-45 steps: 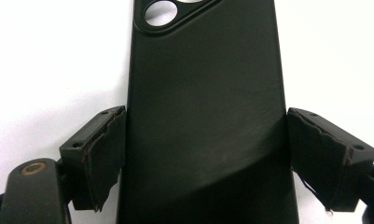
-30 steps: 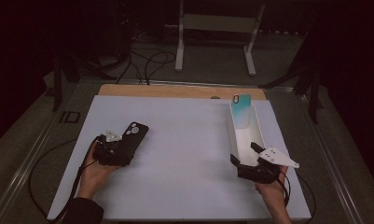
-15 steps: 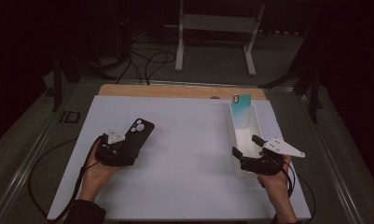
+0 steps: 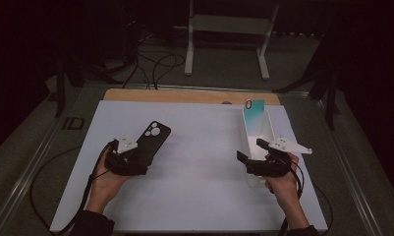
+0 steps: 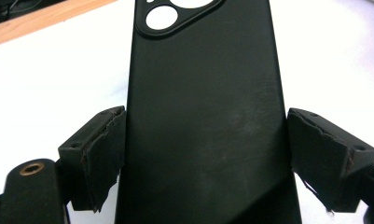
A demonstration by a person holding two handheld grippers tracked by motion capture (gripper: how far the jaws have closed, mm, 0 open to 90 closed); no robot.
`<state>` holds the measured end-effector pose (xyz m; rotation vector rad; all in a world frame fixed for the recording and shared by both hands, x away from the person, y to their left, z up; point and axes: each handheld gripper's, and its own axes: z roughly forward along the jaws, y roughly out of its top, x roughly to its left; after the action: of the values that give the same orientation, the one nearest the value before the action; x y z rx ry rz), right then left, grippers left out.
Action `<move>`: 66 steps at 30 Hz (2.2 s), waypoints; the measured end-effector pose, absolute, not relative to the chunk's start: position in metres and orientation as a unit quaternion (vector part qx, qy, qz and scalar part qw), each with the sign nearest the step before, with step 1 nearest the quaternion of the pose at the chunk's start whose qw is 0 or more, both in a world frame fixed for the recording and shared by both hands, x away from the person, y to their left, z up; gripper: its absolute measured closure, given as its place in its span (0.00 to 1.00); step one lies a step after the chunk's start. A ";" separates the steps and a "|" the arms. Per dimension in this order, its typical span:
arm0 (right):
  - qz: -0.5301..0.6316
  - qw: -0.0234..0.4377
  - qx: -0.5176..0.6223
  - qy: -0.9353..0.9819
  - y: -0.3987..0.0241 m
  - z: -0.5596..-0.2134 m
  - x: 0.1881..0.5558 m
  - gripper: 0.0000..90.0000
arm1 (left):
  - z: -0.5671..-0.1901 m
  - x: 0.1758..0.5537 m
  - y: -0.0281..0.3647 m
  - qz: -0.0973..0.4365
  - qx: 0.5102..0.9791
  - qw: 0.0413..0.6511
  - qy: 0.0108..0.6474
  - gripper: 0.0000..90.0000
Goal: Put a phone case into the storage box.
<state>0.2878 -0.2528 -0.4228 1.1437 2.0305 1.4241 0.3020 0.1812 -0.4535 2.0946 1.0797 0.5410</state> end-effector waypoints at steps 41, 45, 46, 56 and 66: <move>0.523 0.171 0.394 0.736 -0.213 -0.402 0.316 0.10 | -0.435 0.301 0.117 0.206 0.827 0.399 0.339 0.17; 0.522 0.163 0.396 0.738 -0.209 -0.403 0.320 0.10 | -0.435 0.301 0.112 0.205 0.826 0.404 0.335 0.17; 0.521 0.162 0.397 0.738 -0.207 -0.403 0.321 0.10 | -0.435 0.301 0.112 0.205 0.828 0.403 0.333 0.17; 0.522 0.139 0.392 0.744 -0.195 -0.404 0.327 0.10 | -0.432 0.298 0.102 0.207 0.830 0.409 0.318 0.17; 0.524 0.114 0.390 0.749 -0.181 -0.407 0.332 0.10 | -0.425 0.291 0.092 0.212 0.830 0.421 0.298 0.17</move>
<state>0.3318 -0.1805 -0.4066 1.1424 2.1957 1.5347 0.2905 0.0917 -0.4249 2.0807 0.7456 0.5301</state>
